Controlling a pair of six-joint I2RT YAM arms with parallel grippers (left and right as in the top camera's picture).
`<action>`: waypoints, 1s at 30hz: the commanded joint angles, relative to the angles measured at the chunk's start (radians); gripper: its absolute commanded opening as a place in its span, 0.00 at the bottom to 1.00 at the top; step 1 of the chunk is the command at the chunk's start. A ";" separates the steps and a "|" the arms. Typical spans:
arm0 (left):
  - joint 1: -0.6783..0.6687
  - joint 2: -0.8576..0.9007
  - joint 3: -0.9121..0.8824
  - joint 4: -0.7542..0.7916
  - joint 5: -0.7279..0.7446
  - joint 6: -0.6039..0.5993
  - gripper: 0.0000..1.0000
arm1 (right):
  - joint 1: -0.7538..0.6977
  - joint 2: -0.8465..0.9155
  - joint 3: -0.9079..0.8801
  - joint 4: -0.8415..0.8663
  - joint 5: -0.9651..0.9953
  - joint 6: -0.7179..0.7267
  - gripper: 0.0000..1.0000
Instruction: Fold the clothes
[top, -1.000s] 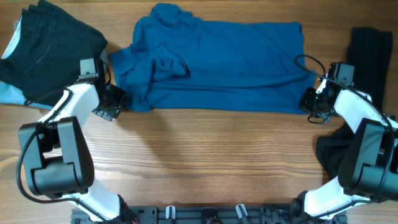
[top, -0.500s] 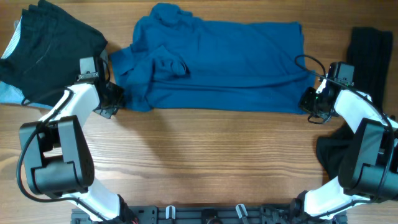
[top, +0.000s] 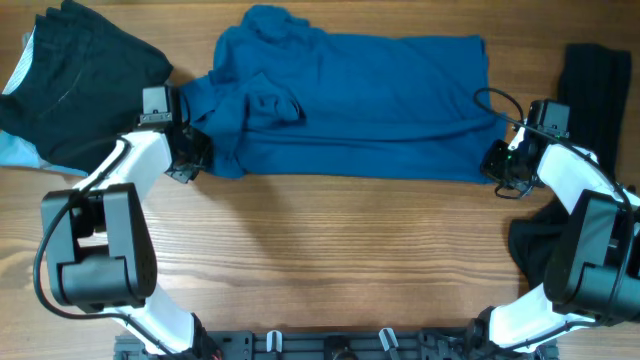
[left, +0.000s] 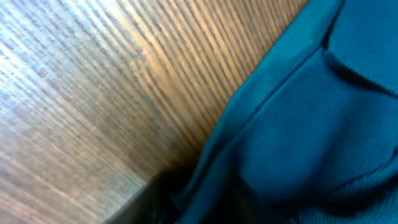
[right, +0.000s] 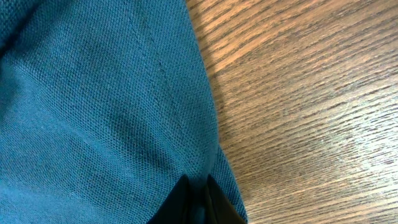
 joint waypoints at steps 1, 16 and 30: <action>-0.003 0.062 -0.023 -0.019 0.011 -0.002 0.04 | 0.003 0.019 -0.026 -0.010 0.007 -0.002 0.12; 0.293 -0.043 -0.021 -0.294 -0.133 0.118 0.04 | -0.014 0.019 -0.026 -0.135 0.127 0.028 0.04; 0.296 -0.049 -0.014 -0.560 -0.261 0.209 0.04 | -0.133 -0.001 -0.026 -0.502 0.204 0.180 0.04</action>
